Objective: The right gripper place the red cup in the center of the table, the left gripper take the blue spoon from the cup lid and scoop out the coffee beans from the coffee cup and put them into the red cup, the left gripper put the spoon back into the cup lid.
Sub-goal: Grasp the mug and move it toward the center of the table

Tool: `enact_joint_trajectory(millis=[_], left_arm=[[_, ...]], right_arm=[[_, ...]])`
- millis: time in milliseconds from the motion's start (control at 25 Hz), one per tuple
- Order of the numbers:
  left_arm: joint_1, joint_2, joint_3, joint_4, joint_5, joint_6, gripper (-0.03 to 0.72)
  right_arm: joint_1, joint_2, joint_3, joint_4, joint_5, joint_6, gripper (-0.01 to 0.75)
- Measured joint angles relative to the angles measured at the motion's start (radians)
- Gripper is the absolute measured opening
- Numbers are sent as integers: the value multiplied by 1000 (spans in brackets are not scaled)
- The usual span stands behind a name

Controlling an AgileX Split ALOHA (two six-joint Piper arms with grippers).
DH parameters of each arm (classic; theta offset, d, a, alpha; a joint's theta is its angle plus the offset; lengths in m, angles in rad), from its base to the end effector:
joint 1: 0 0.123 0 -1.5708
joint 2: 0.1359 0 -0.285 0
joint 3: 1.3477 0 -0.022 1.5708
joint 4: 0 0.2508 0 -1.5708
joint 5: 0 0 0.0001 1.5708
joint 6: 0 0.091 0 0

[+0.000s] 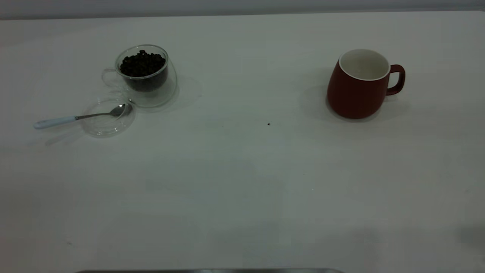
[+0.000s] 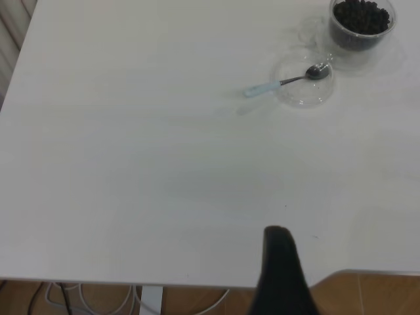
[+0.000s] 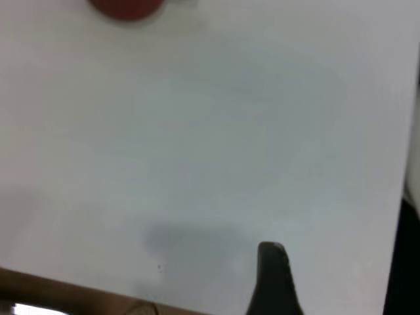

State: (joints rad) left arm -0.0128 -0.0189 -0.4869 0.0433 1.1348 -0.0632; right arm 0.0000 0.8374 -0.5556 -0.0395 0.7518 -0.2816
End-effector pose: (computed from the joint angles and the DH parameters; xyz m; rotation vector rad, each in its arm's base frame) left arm -0.0094 0.0037 0.2677 -0.0573 2.1110 0.0070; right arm 0.1431 -0.0025 0.2579 -0.3793 2.4951 -0.1597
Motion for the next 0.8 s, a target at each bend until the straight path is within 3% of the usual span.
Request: enact_joint_trajectory(millis=[280, 600, 800], left_arm=[[0, 0, 0, 0, 0, 0, 587], [0, 0, 0, 0, 0, 0, 587], [0, 0, 0, 0, 0, -3, 587]], right_arm=[[4, 548, -167, -5, -187, -99, 587], [80, 1016, -446, -106, -206, -141, 587], [90, 1200, -600, -183, -214, -174, 587]])
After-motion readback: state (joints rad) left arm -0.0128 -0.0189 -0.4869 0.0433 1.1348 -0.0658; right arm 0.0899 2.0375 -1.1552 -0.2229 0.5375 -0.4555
